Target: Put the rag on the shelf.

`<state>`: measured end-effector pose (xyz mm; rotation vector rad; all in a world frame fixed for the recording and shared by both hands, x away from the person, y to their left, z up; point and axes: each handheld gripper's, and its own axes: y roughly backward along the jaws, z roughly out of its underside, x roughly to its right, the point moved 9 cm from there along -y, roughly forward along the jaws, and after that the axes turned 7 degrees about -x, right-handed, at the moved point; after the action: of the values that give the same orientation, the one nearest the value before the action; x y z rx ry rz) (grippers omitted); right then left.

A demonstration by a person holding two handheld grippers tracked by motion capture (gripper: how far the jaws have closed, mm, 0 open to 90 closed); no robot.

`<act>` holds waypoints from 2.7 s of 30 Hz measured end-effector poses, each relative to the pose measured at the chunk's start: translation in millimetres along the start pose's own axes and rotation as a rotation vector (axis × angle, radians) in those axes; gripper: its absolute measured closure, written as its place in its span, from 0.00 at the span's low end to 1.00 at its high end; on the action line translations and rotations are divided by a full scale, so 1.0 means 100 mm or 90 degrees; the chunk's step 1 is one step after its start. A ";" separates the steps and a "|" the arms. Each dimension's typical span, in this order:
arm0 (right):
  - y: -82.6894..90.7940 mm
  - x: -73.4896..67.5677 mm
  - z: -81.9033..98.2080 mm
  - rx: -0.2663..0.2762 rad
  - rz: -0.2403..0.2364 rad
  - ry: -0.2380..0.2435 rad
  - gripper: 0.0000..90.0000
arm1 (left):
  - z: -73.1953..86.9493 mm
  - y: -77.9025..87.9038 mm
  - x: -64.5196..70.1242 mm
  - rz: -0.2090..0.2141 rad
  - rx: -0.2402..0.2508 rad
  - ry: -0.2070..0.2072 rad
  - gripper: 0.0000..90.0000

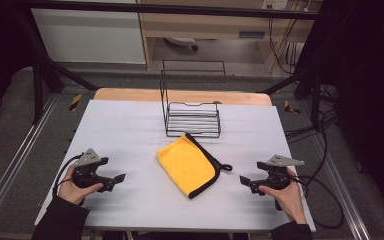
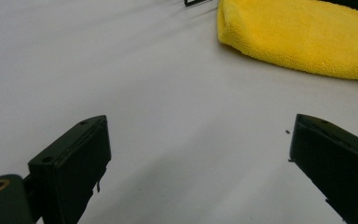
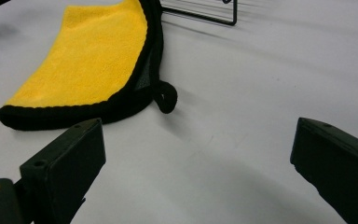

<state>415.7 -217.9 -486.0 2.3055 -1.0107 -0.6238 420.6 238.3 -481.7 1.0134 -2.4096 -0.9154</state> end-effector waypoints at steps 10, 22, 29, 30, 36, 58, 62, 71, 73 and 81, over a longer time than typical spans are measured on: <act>-0.04 -0.09 0.00 -0.012 -0.001 0.012 0.04 | 0.01 0.01 0.00 -0.003 -0.001 -0.003 0.06; -0.20 -0.35 -0.06 -0.042 -0.009 0.038 0.04 | 0.02 0.02 -0.02 -0.006 0.001 0.001 0.06; -0.29 -0.54 -0.11 -0.052 -0.020 0.058 0.04 | 0.03 0.00 -0.02 -0.007 -0.004 0.000 0.06; -0.30 -0.57 -0.12 -0.054 -0.024 0.057 0.04 | 0.03 0.00 -0.02 -0.008 -0.004 0.000 0.06; -0.40 -0.73 -0.17 -0.058 -0.034 0.067 0.04 | 0.03 0.00 -0.02 -0.009 -0.004 0.000 0.06; -0.77 -1.44 -0.40 -0.097 -0.033 0.184 0.15 | 0.04 -0.01 -0.02 -0.011 -0.006 0.002 0.06; -0.87 -1.54 -0.37 -0.118 -0.040 0.195 0.23 | 0.04 -0.01 -0.02 -0.011 -0.007 -0.001 0.06; -1.12 -1.68 -0.27 -0.162 -0.041 0.232 0.41 | 0.04 0.00 -0.02 -0.013 -0.006 0.001 0.06; -1.14 -1.68 -0.26 -0.169 -0.030 0.242 0.47 | 0.03 0.00 -0.02 -0.013 -0.005 0.002 0.06; -1.16 -1.62 -0.25 -0.168 0.006 0.285 0.70 | 0.03 0.00 -0.02 -0.012 -0.006 0.001 0.06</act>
<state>391.7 -20.3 -509.7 2.0730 -0.6818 -0.2018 420.0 240.6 -484.7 1.0353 -2.3957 -0.9303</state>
